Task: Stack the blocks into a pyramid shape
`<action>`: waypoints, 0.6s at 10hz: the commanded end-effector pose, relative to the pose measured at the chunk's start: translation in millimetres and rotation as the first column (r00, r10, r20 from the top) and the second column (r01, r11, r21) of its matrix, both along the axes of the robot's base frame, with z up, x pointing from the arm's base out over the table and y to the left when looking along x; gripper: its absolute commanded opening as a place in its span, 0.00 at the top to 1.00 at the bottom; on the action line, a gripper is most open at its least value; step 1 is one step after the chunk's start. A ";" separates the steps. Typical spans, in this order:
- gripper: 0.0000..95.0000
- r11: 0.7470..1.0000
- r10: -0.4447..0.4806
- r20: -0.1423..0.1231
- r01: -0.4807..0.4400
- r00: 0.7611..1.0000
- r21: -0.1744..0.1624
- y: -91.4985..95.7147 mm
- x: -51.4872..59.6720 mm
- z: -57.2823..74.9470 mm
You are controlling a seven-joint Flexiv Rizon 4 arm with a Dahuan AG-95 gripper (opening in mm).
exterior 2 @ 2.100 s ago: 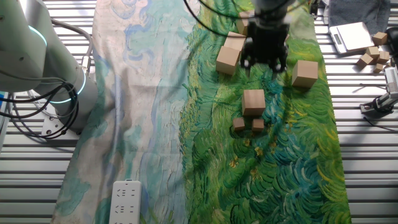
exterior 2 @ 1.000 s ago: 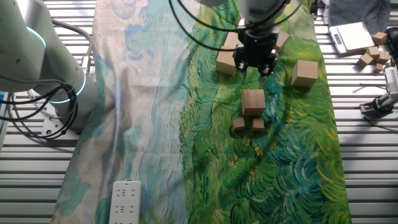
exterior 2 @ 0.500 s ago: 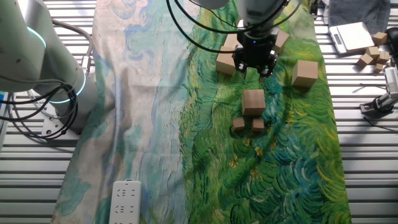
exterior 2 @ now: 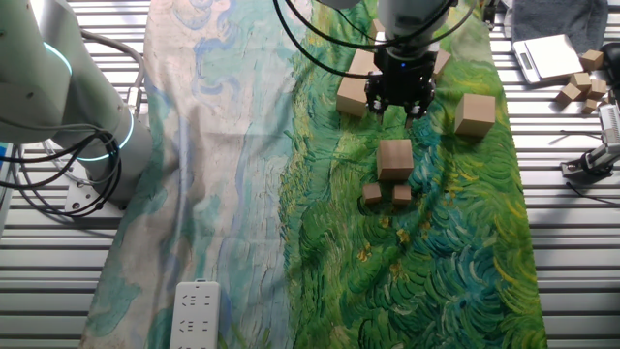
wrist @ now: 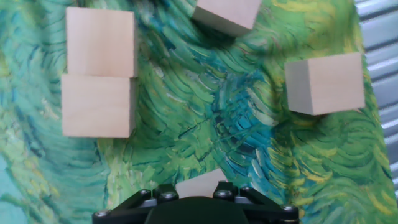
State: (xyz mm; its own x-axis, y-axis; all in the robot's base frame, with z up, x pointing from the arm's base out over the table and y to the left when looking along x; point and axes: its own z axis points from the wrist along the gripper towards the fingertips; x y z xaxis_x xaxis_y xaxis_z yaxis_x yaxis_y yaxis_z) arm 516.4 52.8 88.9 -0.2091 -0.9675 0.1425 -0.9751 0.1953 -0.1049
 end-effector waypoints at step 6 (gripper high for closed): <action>0.40 0.996 -0.051 -0.045 0.054 0.998 0.066 21.1 -11.9 0.8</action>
